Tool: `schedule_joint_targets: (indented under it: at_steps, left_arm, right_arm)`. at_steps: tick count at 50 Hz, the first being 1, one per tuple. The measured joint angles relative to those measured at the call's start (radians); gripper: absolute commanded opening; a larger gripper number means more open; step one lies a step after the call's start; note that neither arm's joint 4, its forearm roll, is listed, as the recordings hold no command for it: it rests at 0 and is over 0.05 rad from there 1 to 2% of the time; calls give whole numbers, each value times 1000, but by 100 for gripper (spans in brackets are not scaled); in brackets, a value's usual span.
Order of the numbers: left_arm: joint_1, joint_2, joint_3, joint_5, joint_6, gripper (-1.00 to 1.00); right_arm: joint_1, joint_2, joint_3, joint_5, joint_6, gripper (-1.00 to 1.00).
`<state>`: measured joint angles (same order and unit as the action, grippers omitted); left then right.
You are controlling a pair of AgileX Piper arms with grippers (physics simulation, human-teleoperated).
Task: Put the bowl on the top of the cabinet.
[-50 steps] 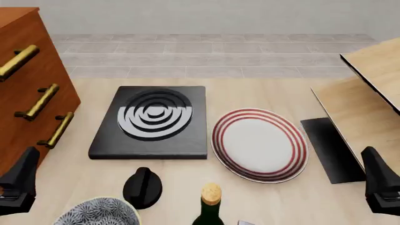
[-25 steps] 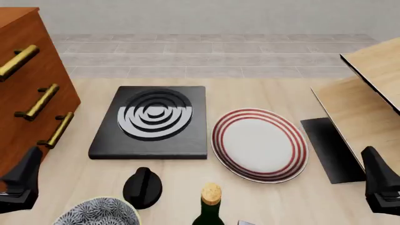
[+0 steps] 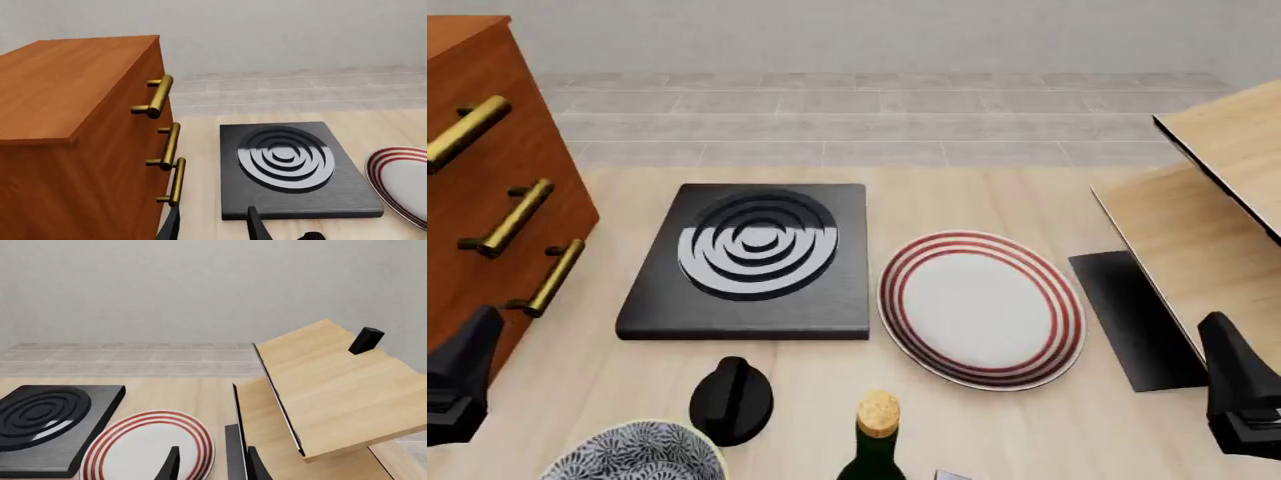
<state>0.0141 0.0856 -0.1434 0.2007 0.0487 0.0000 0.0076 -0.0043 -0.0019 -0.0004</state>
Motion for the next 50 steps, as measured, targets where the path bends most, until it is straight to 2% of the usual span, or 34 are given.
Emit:
schedule_joint_targets:
  at_steps: [16, 26, 50]
  left_arm:
    - [-22, 11, -145, 235, 18, 100]
    - [-47, 38, -217, 344, 28, 100]
    - [-98, 100, -253, 452, 50, 100]
  right_arm:
    - [0, 0, 0, 0, 0, 100]
    - [0, 0, 0, 0, 0, 100]
    - [0, 0, 0, 0, 0, 100]
